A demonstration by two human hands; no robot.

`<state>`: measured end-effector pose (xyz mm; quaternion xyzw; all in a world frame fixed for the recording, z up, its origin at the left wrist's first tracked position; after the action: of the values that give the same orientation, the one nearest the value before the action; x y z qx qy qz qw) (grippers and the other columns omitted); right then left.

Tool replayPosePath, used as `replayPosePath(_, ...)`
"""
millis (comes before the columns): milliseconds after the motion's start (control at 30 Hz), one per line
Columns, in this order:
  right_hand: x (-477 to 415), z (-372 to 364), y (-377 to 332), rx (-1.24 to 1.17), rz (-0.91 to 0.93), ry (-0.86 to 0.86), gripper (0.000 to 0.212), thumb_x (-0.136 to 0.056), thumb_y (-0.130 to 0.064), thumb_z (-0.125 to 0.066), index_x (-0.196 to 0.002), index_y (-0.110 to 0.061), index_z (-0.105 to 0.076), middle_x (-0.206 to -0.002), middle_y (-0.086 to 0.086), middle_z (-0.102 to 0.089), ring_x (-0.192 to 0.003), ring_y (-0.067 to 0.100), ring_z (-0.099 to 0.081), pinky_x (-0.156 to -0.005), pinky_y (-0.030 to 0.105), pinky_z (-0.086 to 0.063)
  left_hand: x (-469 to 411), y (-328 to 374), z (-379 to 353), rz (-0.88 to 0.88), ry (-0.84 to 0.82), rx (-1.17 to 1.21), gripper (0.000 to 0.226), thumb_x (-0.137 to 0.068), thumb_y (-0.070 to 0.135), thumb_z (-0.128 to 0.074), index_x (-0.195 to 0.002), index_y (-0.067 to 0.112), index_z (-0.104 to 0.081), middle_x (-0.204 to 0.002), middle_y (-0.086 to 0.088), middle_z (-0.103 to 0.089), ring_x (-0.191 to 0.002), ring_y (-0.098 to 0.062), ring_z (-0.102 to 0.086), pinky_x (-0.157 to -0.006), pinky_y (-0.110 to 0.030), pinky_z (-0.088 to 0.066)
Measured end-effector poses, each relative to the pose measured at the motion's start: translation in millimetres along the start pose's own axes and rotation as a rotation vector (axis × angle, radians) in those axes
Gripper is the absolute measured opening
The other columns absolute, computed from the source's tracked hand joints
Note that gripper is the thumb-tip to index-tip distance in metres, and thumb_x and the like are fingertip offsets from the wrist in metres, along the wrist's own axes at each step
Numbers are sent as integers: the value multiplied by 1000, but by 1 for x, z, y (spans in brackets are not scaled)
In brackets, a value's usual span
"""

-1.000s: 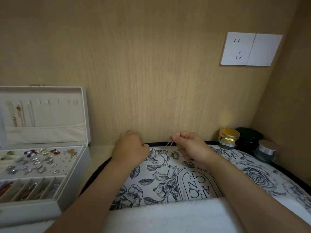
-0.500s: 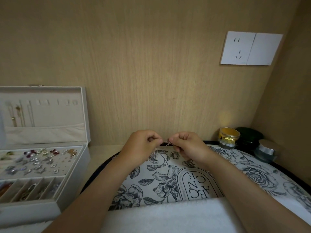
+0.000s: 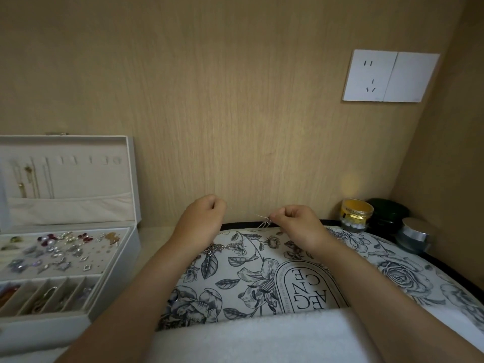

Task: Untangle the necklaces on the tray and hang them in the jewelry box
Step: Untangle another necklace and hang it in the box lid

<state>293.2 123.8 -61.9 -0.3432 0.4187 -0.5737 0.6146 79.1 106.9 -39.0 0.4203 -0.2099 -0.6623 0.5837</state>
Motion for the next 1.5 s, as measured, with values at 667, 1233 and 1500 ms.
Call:
replayPosePath(667,11,2,-18,-211,132,-197,6,-96,-2,-60,-99,-4,-66,-77,5,-66,-39,-2,-43,-39,11,-32,13,6,-21,164,-609,130,12,-97,24,-62,-102,18,-71,-94,-11,-70,-65,-25,-71,-66,-40,-63)
replayPosePath(1233,5,6,-16,-325,107,-187,9,-96,-4,-61,-94,-10,-66,-72,1,-68,-39,5,-35,-36,18,-26,10,-8,-39,-60,-352,-15,9,-93,26,-67,-91,30,-75,-83,9,-70,-57,-4,-58,-54,-19,-46)
replayPosePath(1500,2,0,-1,-30,134,-145,6,-94,-9,-67,-92,-11,-73,-81,5,-72,-64,-1,-62,-64,13,-49,3,-4,-18,-4,-136,-110,31,-98,27,-37,-71,14,-47,-66,-3,-49,-63,-17,-46,-61,-32,-34)
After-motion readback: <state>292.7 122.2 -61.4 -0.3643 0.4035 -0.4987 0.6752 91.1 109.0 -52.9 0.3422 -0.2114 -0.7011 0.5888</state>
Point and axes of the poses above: each hand's wrist, its own x-axis away from the middle knuckle, its own z-axis out of the back of the hand, y = z × x, the point moved 2 cm from there along -x, towards the middle knuckle
